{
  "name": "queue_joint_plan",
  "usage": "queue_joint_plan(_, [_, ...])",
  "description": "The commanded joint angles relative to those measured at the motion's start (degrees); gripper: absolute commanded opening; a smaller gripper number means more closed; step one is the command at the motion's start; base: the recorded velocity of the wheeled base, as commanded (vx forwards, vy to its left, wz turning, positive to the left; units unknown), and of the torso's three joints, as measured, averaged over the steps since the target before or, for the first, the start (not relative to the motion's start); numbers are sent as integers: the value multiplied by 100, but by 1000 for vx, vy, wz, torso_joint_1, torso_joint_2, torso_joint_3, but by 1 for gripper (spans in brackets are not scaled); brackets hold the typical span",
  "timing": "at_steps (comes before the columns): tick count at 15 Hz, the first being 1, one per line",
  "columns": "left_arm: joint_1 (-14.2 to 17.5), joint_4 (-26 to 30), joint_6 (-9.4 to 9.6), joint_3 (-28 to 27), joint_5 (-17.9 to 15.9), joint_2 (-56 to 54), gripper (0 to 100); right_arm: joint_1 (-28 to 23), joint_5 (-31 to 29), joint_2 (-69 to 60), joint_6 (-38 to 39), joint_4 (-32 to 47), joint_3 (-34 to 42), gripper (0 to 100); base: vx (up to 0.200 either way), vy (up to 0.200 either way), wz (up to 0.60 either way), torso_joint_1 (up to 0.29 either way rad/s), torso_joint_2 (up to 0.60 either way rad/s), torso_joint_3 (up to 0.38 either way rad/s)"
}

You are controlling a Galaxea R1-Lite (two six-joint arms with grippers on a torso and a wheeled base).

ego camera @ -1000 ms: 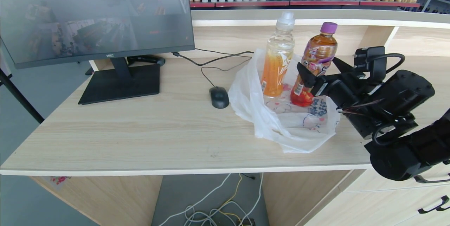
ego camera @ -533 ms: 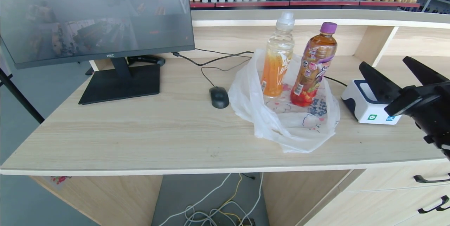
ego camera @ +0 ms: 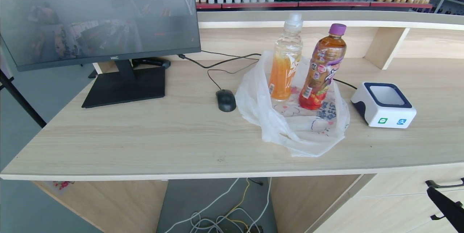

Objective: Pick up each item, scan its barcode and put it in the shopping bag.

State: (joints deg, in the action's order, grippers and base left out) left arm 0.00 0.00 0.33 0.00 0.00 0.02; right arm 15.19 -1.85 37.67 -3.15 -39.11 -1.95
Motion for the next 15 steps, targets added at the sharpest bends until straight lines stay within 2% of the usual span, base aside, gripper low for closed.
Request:
queue_joint_plan(1, [0,0,2,0,0,-2,100,19,10,-2194,-230,1986,195,100,0,0,0,0,0,0])
queue_joint_plan(2, [0,0,2,0,0,-2,100,28,10,-3037,-248,2944,195,100,0,0,0,0,0,0])
queue_joint_plan(4, [0,0,2,0,0,-2,100,133,-8,-3617,-292,3577,195,100,0,0,0,0,0,0])
queue_joint_plan(9, [0,9,2,0,9,-2,100,89,-105,-3222,-72,3621,186,100,0,0,0,0,0,0])
queue_joint_plan(11, [0,9,2,0,0,-2,100,-271,-509,-2888,-90,3629,169,100,0,0,0,0,0,0])
queue_joint_plan(12, [0,9,2,0,0,-2,100,-403,-571,-2870,-107,3629,169,100,0,0,0,0,0,0])
queue_joint_plan(13, [0,0,2,0,0,-2,100,-869,-615,-2888,-143,3629,169,100,0,0,0,0,0,0])
queue_joint_plan(15, [0,0,2,0,0,-2,100,-1299,-606,-3213,-116,3629,169,100,0,0,0,0,0,0])
